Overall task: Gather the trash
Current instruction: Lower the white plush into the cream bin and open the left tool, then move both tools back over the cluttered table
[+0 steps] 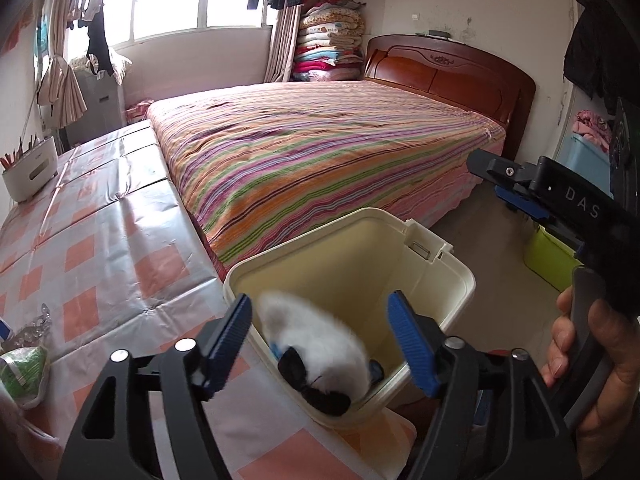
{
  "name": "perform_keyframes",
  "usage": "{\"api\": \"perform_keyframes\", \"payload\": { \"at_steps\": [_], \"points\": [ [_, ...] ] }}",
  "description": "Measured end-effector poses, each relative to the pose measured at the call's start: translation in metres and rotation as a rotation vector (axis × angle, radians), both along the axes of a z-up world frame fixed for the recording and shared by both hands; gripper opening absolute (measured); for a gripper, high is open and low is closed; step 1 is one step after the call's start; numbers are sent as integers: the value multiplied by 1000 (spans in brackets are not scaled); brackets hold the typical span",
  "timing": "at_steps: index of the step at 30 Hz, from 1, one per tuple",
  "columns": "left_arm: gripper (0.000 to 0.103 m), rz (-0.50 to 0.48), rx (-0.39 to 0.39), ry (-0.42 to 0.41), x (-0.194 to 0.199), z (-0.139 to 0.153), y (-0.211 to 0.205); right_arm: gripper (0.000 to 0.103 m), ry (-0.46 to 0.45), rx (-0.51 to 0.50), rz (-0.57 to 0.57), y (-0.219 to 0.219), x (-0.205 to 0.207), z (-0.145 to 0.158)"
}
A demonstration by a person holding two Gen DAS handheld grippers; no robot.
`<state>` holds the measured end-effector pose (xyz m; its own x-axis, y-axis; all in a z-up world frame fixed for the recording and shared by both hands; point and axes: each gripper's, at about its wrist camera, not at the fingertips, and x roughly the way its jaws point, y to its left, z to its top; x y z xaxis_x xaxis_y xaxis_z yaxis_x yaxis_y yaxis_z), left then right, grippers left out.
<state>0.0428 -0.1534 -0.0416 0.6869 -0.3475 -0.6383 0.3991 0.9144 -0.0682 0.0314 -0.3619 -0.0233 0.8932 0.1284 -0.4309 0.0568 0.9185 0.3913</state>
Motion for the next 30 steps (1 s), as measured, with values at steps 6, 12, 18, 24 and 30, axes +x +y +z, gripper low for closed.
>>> {"api": "perform_keyframes", "payload": {
  "at_steps": [6, 12, 18, 24, 30],
  "points": [
    [83, 20, -29, -7, -3, 8, 9, 67, 2, 0, 9, 1, 0, -1],
    [84, 64, -112, -9, -2, 12, 24, 73, -1, -9, 25, 7, 0, 1],
    [85, 44, -168, 20, -1, 11, 30, 77, -10, -4, 32, 8, -1, 2],
    [96, 50, -162, -20, -7, 14, 29, 77, -7, -11, 48, 12, 1, 1],
    [96, 45, -139, -50, -10, 17, 28, 77, -8, -5, 54, 10, 2, 1]
  ]
}}
